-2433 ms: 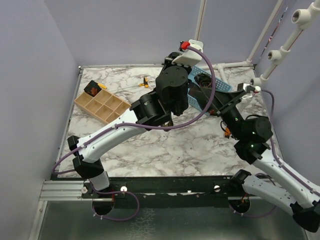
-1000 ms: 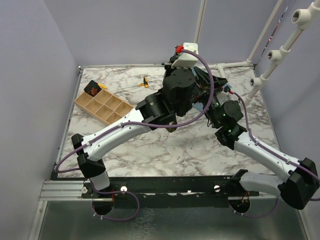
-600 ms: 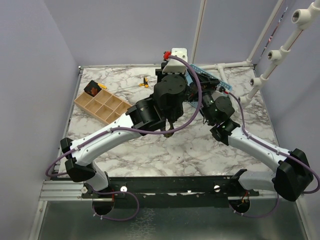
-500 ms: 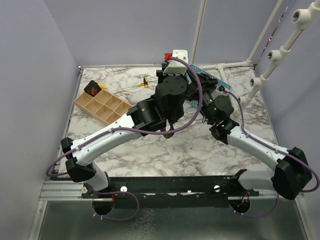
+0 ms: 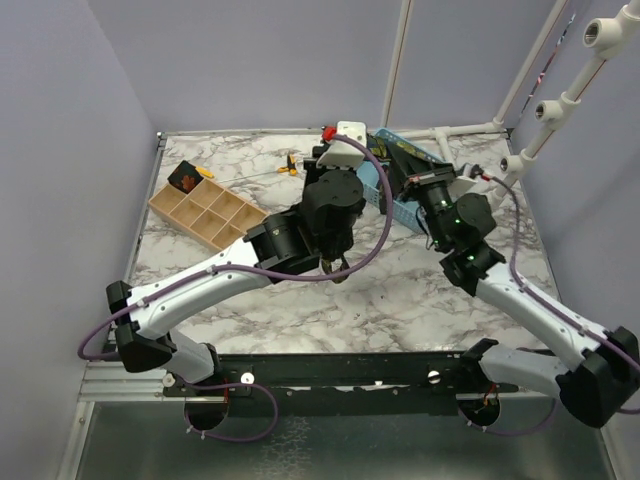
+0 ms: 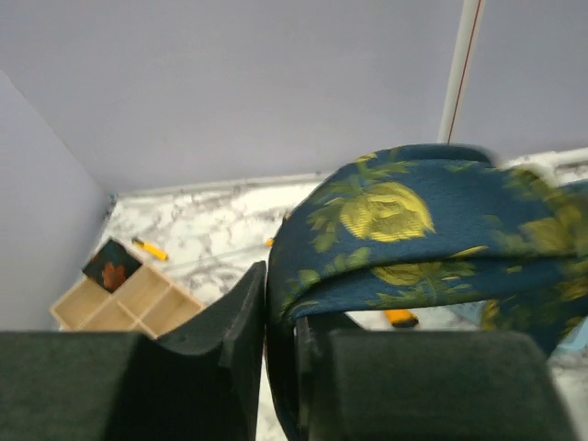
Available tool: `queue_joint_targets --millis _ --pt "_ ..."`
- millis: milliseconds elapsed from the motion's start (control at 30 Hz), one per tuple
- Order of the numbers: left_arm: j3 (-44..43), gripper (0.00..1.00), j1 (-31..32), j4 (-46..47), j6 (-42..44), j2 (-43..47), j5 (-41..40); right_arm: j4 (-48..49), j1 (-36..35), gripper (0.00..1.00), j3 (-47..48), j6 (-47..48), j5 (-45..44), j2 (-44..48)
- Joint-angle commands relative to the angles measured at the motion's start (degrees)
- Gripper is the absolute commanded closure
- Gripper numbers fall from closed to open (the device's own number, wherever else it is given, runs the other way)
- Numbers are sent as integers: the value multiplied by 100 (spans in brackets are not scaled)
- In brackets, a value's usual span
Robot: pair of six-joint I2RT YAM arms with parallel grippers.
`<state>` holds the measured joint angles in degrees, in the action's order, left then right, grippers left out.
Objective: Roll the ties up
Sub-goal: Flatten out the tie at the center of the board.
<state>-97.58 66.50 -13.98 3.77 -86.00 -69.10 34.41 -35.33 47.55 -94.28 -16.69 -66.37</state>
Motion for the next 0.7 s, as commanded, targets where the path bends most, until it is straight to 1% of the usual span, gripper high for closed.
queue_joint_targets --millis 0,33,67,100,133,167,200,233,333,433,533,600,633,667 --pt "1080 75 21 14 123 878 50 -1671 201 100 264 2945 -265 1284" --pt "1445 73 21 41 169 1085 312 -2109 201 100 369 3700 -280 1526" --pt "1803 66 20 77 202 1270 605 -2609 202 100 479 4347 -291 1761" --pt "2167 52 21 93 241 1442 976 -3048 202 100 544 4853 -342 1959" --pt "2501 30 25 123 262 1600 1307 -3563 202 100 573 5281 -401 2181" --pt "2801 14 27 146 204 1734 1520 -3971 202 100 552 5625 -455 2399" --pt "3101 3 29 160 88 1868 1579 -4292 202 100 483 5851 -496 2599" --pt "3378 1 30 204 -12 1995 1584 -4616 202 100 368 5961 -535 2822" --pt "4084 1 29 267 -331 2450 1714 -5276 202 100 -115 5978 -457 3455" --pt "4565 1 29 249 -775 3006 1786 -5301 202 100 -625 6063 71 3969" --pt "4907 1 30 253 -1073 3777 2049 -4937 200 100 -831 6128 862 4031" --pt "5065 1 29 290 -989 4313 2746 -4580 201 100 -784 6099 1267 3813" --pt "5107 1 30 252 -876 4525 3285 -4356 202 100 -722 6092 1456 3649" --pt "5119 1 24 114 -744 4685 4054 -4124 201 100 -644 6044 1610 3448"
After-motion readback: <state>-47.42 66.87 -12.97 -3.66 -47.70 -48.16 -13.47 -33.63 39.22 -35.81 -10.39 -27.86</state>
